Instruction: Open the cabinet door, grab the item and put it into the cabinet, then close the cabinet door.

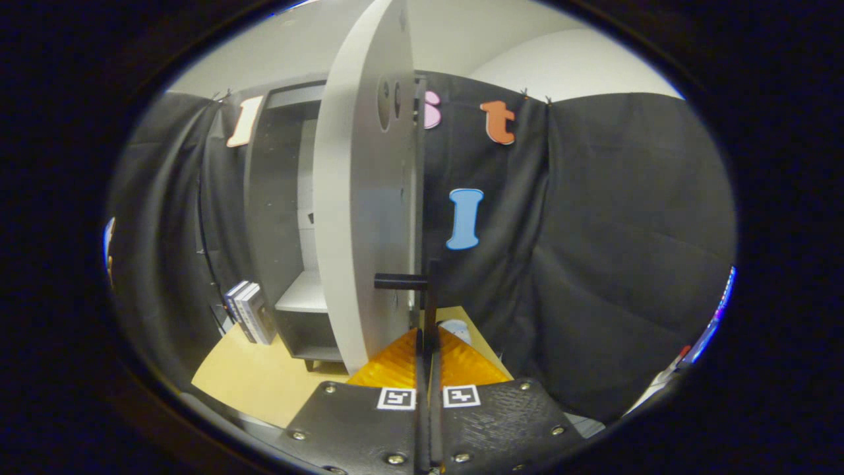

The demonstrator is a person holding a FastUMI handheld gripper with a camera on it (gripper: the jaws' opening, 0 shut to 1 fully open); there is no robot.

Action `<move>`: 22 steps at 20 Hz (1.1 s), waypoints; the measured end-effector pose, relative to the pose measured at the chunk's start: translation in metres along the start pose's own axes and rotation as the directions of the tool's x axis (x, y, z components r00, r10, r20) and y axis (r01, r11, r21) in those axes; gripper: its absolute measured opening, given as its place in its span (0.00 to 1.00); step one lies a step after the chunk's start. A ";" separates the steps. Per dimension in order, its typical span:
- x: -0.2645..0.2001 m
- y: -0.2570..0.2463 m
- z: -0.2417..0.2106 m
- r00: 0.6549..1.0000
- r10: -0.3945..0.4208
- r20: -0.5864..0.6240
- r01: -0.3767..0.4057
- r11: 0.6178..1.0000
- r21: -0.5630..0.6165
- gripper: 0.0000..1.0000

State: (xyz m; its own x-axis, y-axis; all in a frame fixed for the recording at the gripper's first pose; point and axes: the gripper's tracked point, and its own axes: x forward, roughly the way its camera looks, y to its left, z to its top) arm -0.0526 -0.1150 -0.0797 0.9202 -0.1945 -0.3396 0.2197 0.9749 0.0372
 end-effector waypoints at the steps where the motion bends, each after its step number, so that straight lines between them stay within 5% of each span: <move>1: 0.001 -0.001 0.000 1.000 0.001 0.001 -0.001 1.000 0.011 0.01; 6: 0.001 -0.014 -0.009 1.000 -0.024 -0.005 0.024 1.000 0.006 0.01; 13: -0.025 -0.047 -0.014 0.980 -0.197 0.029 0.198 0.978 -0.061 0.01; 18: -0.034 -0.015 -0.016 0.987 -0.149 0.055 0.152 0.987 -0.052 0.01; 22: -0.025 0.042 -0.020 0.997 -0.038 0.069 0.044 0.996 -0.083 0.01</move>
State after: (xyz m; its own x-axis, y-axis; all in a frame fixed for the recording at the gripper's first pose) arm -0.0726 -0.0670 -0.0885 0.9314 -0.2383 -0.2751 0.2319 0.9711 -0.0560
